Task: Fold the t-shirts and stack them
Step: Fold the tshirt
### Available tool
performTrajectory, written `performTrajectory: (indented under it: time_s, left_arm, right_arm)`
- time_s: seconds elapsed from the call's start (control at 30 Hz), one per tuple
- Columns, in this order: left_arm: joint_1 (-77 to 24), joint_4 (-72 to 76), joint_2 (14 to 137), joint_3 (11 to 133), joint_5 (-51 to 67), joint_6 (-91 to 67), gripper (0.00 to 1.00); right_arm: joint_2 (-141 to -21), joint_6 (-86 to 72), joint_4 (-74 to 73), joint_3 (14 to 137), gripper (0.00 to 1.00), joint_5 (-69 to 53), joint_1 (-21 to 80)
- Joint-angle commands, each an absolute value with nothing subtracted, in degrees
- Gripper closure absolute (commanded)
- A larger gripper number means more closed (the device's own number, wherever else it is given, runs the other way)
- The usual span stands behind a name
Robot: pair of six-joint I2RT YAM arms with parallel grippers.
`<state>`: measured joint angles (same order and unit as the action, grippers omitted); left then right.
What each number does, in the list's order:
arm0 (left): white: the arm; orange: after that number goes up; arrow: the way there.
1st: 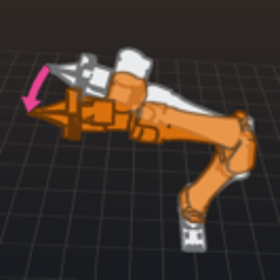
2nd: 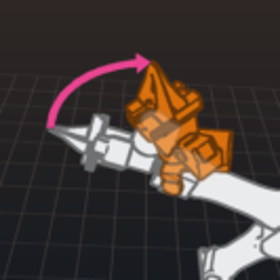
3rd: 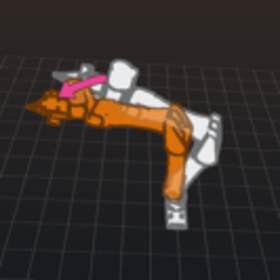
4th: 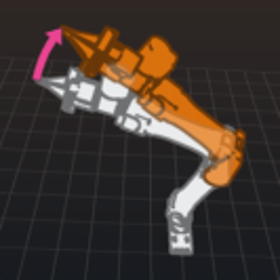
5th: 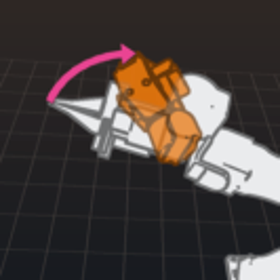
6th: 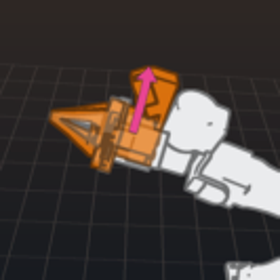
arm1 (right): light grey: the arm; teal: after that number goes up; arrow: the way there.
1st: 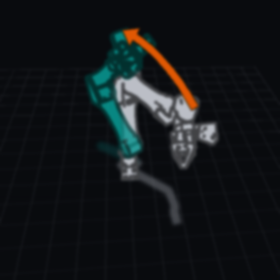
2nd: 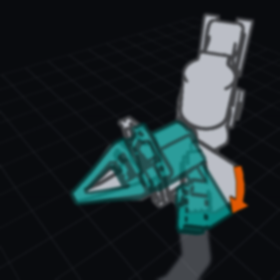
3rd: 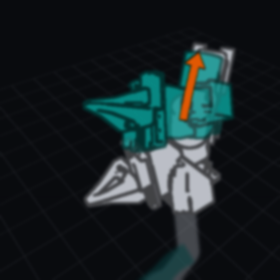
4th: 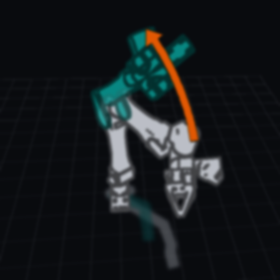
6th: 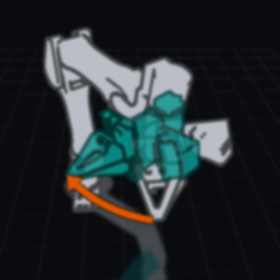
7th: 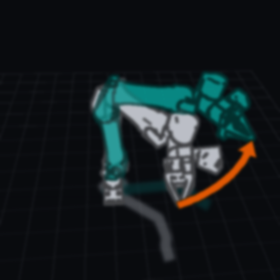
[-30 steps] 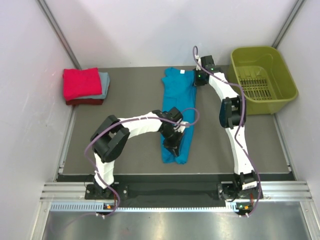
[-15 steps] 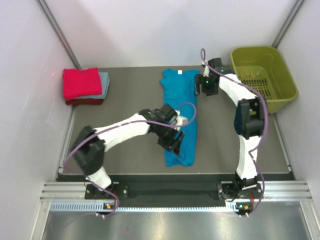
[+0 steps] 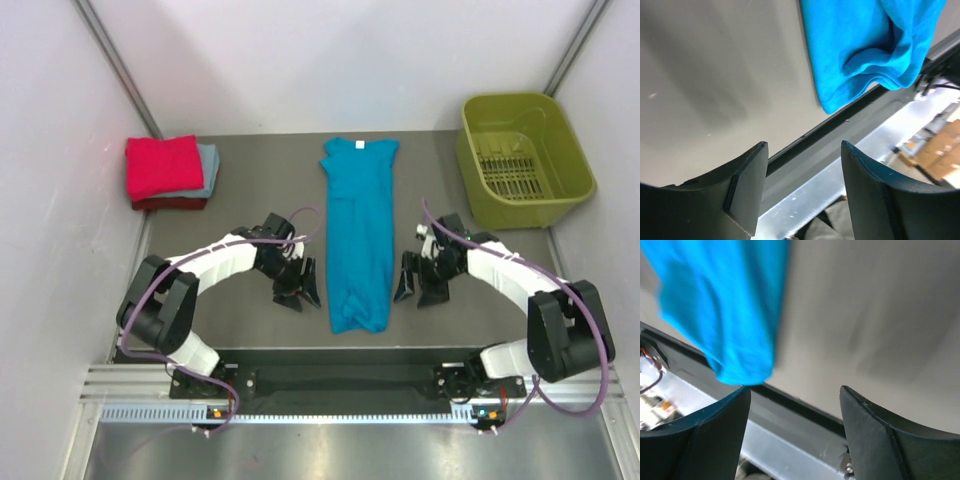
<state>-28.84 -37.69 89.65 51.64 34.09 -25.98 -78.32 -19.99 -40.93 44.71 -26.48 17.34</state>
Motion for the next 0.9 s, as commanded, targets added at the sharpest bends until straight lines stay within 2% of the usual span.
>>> performTrajectory:
  time_s: [0.0, 0.33, 0.53, 0.87]
  left_arm:
    - [-27.78, -30.42, 89.91, 49.75, 39.72, -30.75, 0.35]
    - [-27.07, -18.99, 91.40, 40.00, 41.05, -41.74, 0.37]
    - [-27.25, -13.54, 96.32, 39.72, 41.92, -46.75, 0.40]
    - [-30.59, -11.51, 101.42, 42.10, 42.45, -49.04, 0.43]
  right_arm:
    - [-74.10, -24.60, -38.06, 40.79, 0.28, -30.84, 16.53]
    - [-75.93, -34.62, -25.51, 31.38, 0.31, -39.81, 15.56]
    - [-79.01, -38.93, -18.73, 30.32, 0.33, -43.15, 15.56]
    - [-79.80, -40.96, -16.17, 28.92, 0.37, -44.30, 16.78]
